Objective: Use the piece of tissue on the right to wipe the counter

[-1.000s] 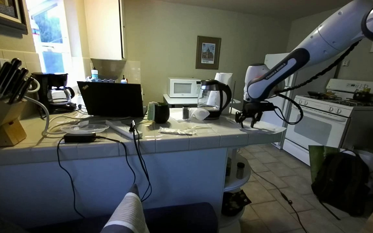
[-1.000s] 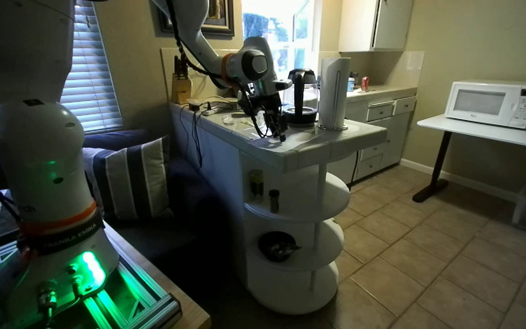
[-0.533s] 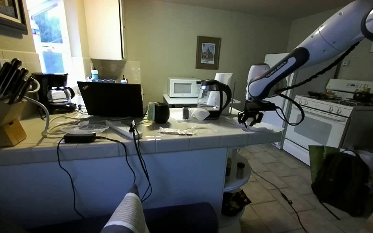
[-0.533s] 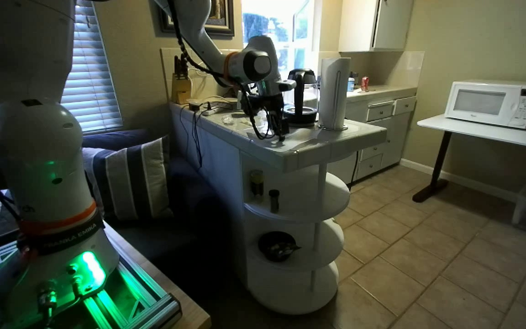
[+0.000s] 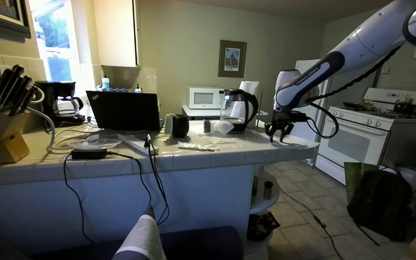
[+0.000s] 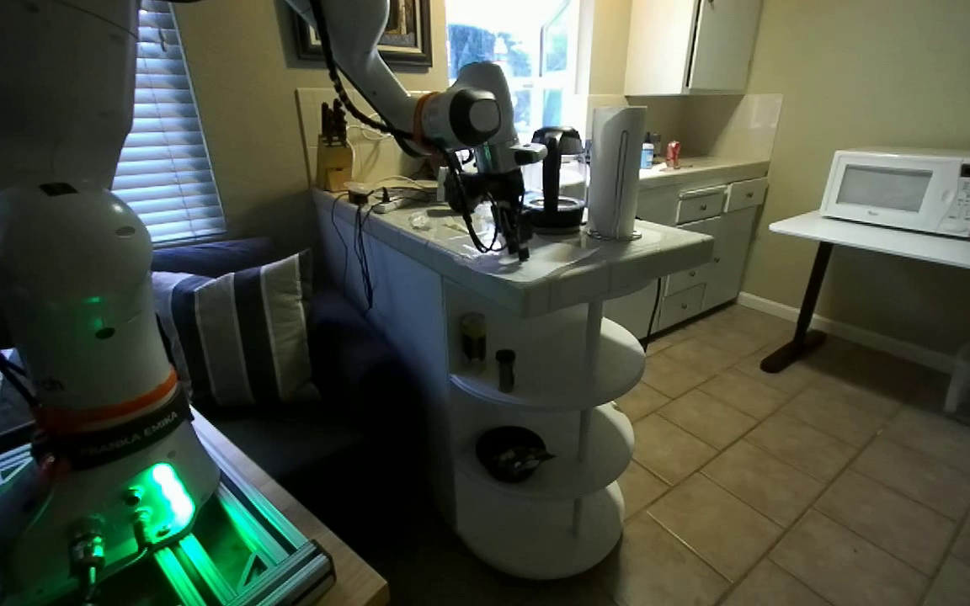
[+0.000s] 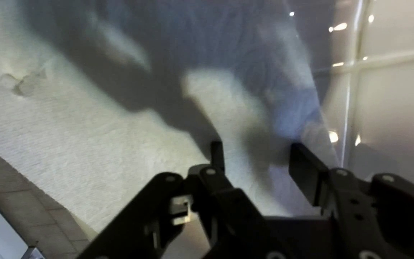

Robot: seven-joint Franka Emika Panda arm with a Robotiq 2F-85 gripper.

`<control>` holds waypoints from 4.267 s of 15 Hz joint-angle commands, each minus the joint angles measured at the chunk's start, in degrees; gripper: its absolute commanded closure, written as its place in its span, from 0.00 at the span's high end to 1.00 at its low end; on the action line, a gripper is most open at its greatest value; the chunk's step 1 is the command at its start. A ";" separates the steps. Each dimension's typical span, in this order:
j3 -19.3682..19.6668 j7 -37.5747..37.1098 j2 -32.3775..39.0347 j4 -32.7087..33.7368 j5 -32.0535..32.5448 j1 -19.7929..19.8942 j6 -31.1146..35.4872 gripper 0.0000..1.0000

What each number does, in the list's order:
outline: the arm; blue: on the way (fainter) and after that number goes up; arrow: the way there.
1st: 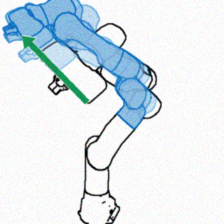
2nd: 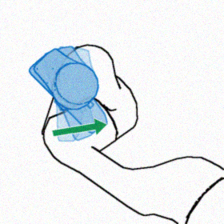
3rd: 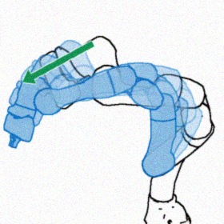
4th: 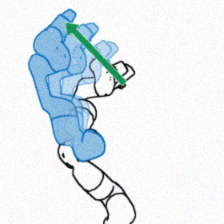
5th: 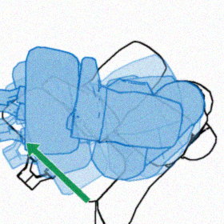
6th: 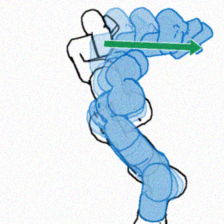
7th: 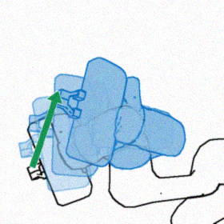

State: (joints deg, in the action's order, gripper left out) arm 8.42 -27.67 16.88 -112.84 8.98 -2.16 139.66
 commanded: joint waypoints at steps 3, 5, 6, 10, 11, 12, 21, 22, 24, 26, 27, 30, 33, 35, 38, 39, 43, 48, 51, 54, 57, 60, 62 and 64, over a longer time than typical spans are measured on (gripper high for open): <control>-1.22 2.39 1.51 2.31 -1.84 0.73 -5.25 0.54; -1.45 2.76 1.90 2.87 -2.27 0.92 -6.54 0.51; -1.54 2.87 2.12 3.11 -2.54 1.02 -7.16 0.49; -1.79 3.74 2.78 4.11 -4.33 1.40 -9.16 0.42; -1.78 3.83 2.92 4.31 -4.46 1.47 -9.46 0.42; -1.78 3.89 3.01 4.49 -4.70 1.55 -9.74 0.43; -2.08 4.86 2.65 5.21 -5.89 1.79 -10.66 0.02; -2.15 4.91 2.49 5.19 -5.85 1.72 -10.65 0.00; -2.23 4.81 2.03 5.06 -5.74 1.62 -10.27 0.00; -2.66 5.21 0.86 4.57 -6.37 1.63 -9.04 0.00; -3.04 5.72 0.34 4.40 -7.02 1.69 -8.47 0.00; -4.91 8.62 -1.52 3.74 -11.36 1.97 -5.20 0.00; -7.08 11.76 -1.84 3.75 -17.26 2.25 -2.54 0.00; -9.19 16.85 -1.45 3.49 -22.50 2.78 -1.68 0.00; -11.18 22.46 0.61 4.18 -27.49 3.00 -2.60 0.00; -11.32 23.12 1.21 4.45 -27.86 2.96 -3.11 0.00; -9.82 20.86 3.61 5.17 -24.30 2.45 -4.94 0.00; -6.44 16.24 4.09 5.52 -17.83 1.38 -6.63 0.00; -4.27 11.87 5.02 5.89 -12.42 1.04 -4.01 0.00; -1.46 6.50 6.65 6.66 -7.01 0.72 -1.89 0.00; 0.84 1.74 9.04 7.68 -3.61 0.72 2.61 0.00; 2.54 -1.93 12.01 9.50 -2.96 0.70 7.18 0.00; 2.70 -3.37 14.12 11.40 -5.02 1.09 9.67 0.00; 2.88 -4.90 15.91 13.18 -6.57 1.18 11.34 0.00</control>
State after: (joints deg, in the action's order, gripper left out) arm 10.49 -29.41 25.82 -102.83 4.01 -0.80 147.86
